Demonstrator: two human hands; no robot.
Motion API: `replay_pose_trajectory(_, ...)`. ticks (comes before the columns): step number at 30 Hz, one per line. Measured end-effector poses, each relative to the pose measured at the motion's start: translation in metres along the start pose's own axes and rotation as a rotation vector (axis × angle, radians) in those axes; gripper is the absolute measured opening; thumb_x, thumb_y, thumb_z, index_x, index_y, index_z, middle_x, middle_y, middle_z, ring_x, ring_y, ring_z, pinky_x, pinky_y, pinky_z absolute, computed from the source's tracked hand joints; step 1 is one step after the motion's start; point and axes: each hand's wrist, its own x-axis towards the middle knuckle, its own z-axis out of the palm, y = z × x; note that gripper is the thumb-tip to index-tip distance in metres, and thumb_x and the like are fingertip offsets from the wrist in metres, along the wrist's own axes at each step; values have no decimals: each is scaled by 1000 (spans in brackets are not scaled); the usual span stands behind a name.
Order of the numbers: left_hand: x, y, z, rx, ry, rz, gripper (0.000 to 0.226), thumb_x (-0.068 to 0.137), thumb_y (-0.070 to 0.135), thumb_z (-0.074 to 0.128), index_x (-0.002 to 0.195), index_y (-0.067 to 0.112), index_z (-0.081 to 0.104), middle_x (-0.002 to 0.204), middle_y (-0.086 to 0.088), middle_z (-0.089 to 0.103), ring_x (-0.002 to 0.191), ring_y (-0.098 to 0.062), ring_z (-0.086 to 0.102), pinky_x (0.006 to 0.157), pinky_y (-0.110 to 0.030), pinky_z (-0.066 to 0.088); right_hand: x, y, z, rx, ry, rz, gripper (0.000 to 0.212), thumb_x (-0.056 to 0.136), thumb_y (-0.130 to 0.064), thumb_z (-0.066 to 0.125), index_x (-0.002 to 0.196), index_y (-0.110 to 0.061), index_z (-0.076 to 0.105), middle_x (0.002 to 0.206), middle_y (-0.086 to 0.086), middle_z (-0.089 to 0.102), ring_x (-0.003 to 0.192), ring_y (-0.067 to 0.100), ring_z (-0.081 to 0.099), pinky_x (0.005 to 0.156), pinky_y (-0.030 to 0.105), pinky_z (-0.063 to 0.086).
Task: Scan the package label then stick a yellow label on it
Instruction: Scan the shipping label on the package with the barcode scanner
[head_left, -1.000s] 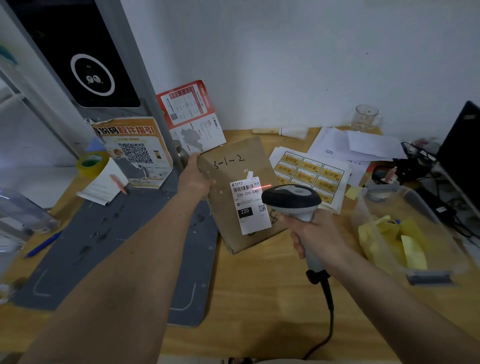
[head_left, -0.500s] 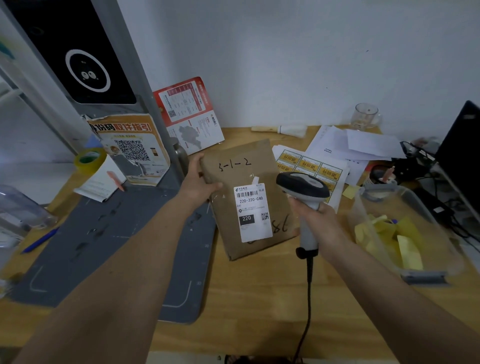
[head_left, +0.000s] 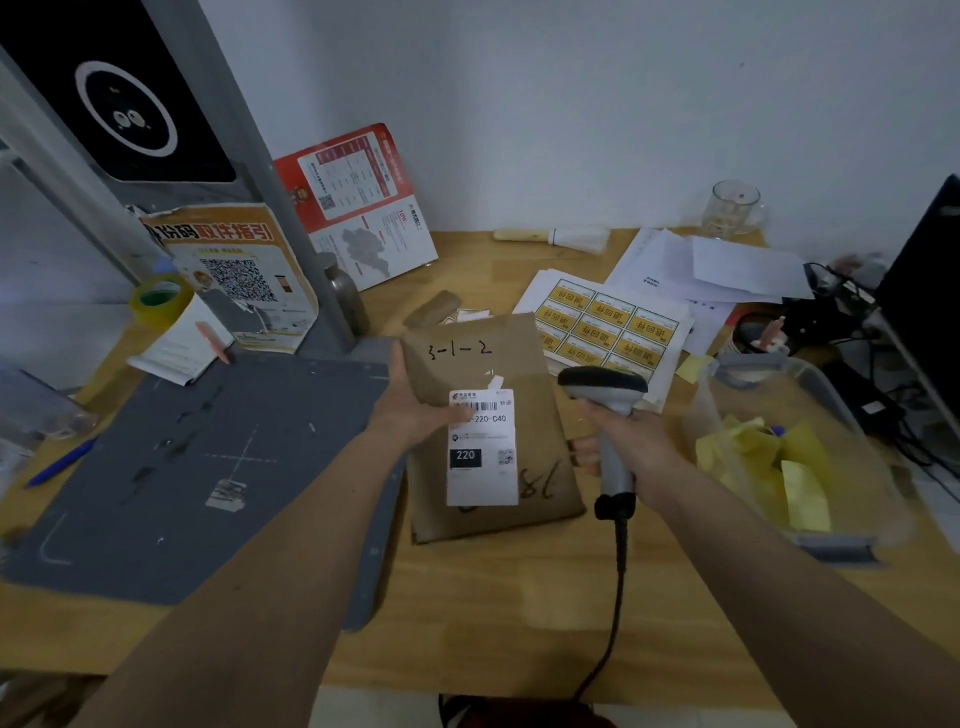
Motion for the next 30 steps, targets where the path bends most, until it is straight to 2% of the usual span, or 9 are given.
replay_pose_trajectory(4, -1, -8, 16, 86, -119, -9, 119, 60, 15, 89, 150, 31, 14, 149, 3, 40, 134, -20, 41, 104, -38, 41, 10, 4, -13, -48, 22, 50, 25, 87, -26, 67, 85, -3, 59, 63, 12, 59, 51, 23, 55, 49, 29, 47)
replay_pose_trajectory(8, -3, -6, 17, 158, -108, -33, 111, 64, 19, 87, 150, 30, 17, 149, 3, 41, 135, -21, 40, 107, -41, 39, 36, 13, -22, -151, 91, 91, 18, 94, -24, 51, 93, -5, 50, 79, 11, 50, 76, 26, 52, 81, 41, 47)
replay_pose_trajectory(11, -7, -5, 21, 206, -82, -50, 104, 72, 21, 82, 151, 31, 14, 149, 1, 41, 137, -24, 38, 108, -41, 35, 58, 25, -27, -379, 194, 66, 19, 95, -17, 45, 81, -5, 50, 80, 12, 47, 72, 23, 49, 73, 32, 44)
replay_pose_trajectory(14, -14, -6, 27, 224, 26, -67, 89, 81, 30, 74, 150, 32, 17, 149, -2, 41, 136, -28, 39, 108, -42, 34, 68, 38, -22, -445, 144, 73, 32, 98, -10, 42, 124, 7, 45, 116, 18, 50, 97, 27, 49, 81, 34, 38)
replay_pose_trajectory(17, -22, -9, 30, 234, 149, -98, 86, 79, 39, 73, 149, 29, 24, 149, -4, 42, 135, -29, 40, 107, -43, 36, 76, 61, -8, -413, 71, 42, 47, 95, -13, 51, 137, 2, 34, 137, 18, 45, 122, 35, 45, 103, 40, 35)
replay_pose_trajectory(20, -22, -13, 26, 272, 149, -171, 75, 76, 46, 74, 139, 21, 43, 137, -10, 52, 124, -28, 50, 101, -39, 42, 88, 83, 0, -381, 62, 25, 54, 88, -12, 60, 136, -4, 36, 130, 17, 50, 118, 36, 50, 101, 48, 42)
replay_pose_trajectory(24, -9, -16, 13, 249, 143, -186, 54, 77, 55, 68, 115, 16, 65, 112, -7, 65, 102, -24, 63, 94, -39, 51, 94, 82, 1, -323, 130, 113, 29, 87, -22, 60, 109, -6, 48, 105, 10, 55, 100, 30, 54, 86, 46, 49)
replay_pose_trajectory(27, 9, -12, 9, 245, 219, -144, 57, 86, 57, 55, 124, 15, 58, 125, -7, 62, 117, -25, 56, 99, -39, 43, 95, 66, -1, -493, 351, 71, 56, 72, -33, 61, 117, 0, 50, 120, 22, 55, 111, 39, 52, 93, 50, 48)
replay_pose_trajectory(30, 29, -1, 13, 97, 137, -88, 59, 93, 55, 42, 142, 22, 40, 147, -5, 44, 133, -25, 42, 109, -42, 33, 81, 31, 4, -502, 531, -154, 54, 86, -16, 62, 133, -2, 39, 135, 18, 43, 129, 32, 38, 107, 41, 33)
